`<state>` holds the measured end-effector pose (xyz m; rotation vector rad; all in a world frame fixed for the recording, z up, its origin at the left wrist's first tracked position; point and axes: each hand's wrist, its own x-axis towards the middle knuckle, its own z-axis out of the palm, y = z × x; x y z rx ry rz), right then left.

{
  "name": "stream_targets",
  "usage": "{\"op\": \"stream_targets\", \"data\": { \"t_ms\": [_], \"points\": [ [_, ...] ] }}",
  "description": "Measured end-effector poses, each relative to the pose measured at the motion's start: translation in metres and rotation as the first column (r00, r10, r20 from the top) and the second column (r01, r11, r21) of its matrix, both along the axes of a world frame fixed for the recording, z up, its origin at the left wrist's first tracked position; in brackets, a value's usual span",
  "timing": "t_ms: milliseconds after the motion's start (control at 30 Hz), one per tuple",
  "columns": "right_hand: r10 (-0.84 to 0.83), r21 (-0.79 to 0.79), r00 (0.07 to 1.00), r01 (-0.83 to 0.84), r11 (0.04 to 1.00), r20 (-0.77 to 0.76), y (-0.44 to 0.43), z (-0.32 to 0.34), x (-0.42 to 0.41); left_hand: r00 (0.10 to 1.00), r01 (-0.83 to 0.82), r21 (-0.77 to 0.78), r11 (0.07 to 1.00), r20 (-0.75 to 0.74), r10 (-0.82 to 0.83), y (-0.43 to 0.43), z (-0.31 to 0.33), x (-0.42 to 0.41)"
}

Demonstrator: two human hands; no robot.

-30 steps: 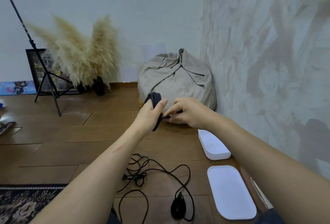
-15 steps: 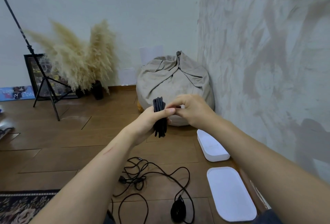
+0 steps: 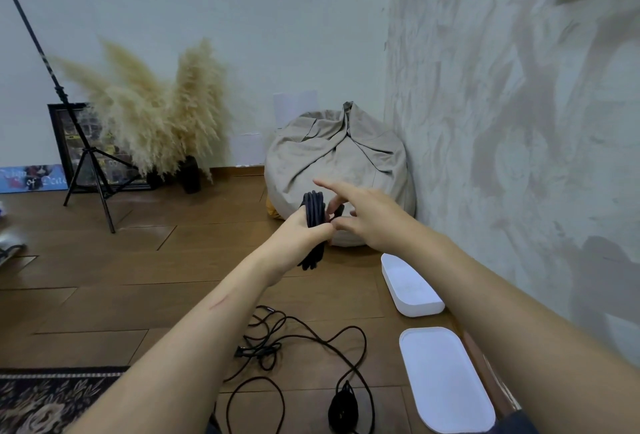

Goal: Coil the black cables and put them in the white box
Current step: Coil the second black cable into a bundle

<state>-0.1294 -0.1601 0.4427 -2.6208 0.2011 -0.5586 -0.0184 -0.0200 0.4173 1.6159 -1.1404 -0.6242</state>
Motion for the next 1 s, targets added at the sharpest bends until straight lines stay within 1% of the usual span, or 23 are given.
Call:
{"op": "stream_targets", "data": {
  "t_ms": [67, 200, 267, 433, 633, 767, 1000],
  "points": [
    [0.019, -0.001, 0.999, -0.019, 1.0, -0.041, 0.0, 0.0, 0.0, 1.0, -0.014, 0.009, 1.0, 0.025, 0.013, -0.001, 0.0, -0.001],
    [0.077, -0.044, 0.984, -0.085, 0.995, -0.161, -0.003, 0.001, -0.001, 0.996, 0.027, 0.062, 0.998, 0.085, -0.032, 0.0, 0.001, -0.005],
    [0.096, -0.053, 0.977, -0.108, 0.993, -0.192, -0.005, 0.003, -0.003, 0.994, 0.03, 0.074, 0.997, 0.098, -0.037, 0.0, 0.002, -0.008],
    [0.074, -0.037, 0.98, -0.082, 0.996, -0.185, -0.007, 0.008, -0.006, 0.997, 0.016, 0.088, 0.996, 0.075, -0.023, -0.001, 0.002, -0.011],
    [0.048, -0.047, 0.99, -0.055, 0.997, -0.133, -0.009, 0.006, -0.005, 0.993, -0.011, 0.105, 0.994, 0.114, -0.001, 0.0, 0.006, -0.007],
    [0.048, -0.057, 0.99, -0.056, 0.997, -0.136, -0.008, 0.003, -0.005, 0.993, 0.005, 0.14, 0.99, 0.114, -0.022, 0.0, 0.004, -0.005],
    [0.056, -0.043, 0.992, -0.061, 0.997, -0.112, -0.009, 0.004, -0.005, 0.986, -0.007, 0.132, 0.991, 0.164, -0.014, -0.002, 0.004, -0.001]
  ]
}}
